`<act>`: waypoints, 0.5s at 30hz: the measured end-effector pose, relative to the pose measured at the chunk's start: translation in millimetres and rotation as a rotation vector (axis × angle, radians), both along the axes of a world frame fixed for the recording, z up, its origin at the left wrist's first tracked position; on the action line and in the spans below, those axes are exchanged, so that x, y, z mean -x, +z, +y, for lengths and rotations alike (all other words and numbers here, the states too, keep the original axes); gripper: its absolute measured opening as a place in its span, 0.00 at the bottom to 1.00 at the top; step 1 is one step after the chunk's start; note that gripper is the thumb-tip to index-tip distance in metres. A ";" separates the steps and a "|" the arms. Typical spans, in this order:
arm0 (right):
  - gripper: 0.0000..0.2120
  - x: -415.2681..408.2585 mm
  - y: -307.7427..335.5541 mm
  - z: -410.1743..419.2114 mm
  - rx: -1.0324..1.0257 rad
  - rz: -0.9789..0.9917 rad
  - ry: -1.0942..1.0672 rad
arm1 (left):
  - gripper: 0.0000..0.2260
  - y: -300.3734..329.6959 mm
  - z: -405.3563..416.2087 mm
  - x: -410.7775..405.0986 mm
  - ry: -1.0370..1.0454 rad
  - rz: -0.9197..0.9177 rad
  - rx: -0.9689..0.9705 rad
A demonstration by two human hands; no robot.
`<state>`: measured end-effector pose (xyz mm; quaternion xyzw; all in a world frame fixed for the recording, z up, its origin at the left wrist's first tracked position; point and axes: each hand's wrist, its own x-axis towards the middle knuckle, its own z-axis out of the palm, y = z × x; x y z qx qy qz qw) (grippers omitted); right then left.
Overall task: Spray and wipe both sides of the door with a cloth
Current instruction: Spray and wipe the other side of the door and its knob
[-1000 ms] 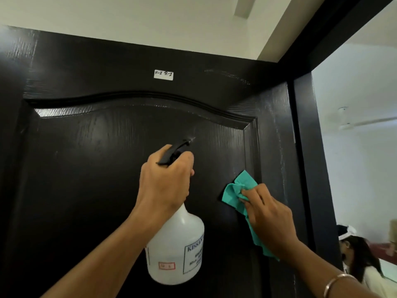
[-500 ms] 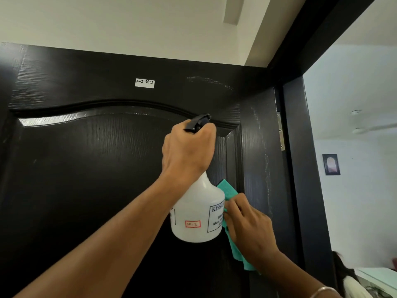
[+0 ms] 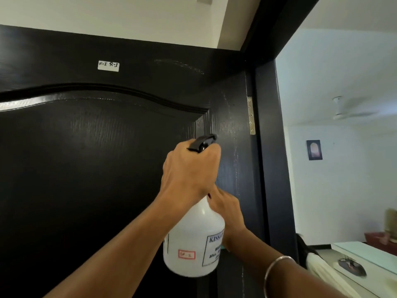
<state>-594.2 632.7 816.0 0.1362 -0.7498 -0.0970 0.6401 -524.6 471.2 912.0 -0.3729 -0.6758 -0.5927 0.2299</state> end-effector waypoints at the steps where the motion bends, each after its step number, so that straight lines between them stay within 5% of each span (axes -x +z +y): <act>1: 0.11 0.9 1.6 -0.8 0.013 0.036 -0.020 | 0.12 -7.2 0.5 2.6 0.002 -0.007 0.010; 5: 0.30 4.5 1.2 15.5 -0.130 0.002 -0.196 | 0.10 -32.8 -1.8 15.1 -0.015 -0.047 0.015; 8: 0.33 -4.8 18.6 34.8 -0.247 -0.029 -0.285 | 0.07 -47.7 -7.8 23.6 -0.047 -0.069 0.021; 11: 0.22 -25.5 67.1 62.2 -0.298 0.027 -0.363 | 0.06 -59.1 -13.6 34.0 -0.043 -0.080 0.001; 15: 0.10 -45.9 149.2 94.9 0.053 0.244 -0.391 | 0.07 -75.4 -16.4 47.8 -0.040 -0.133 -0.040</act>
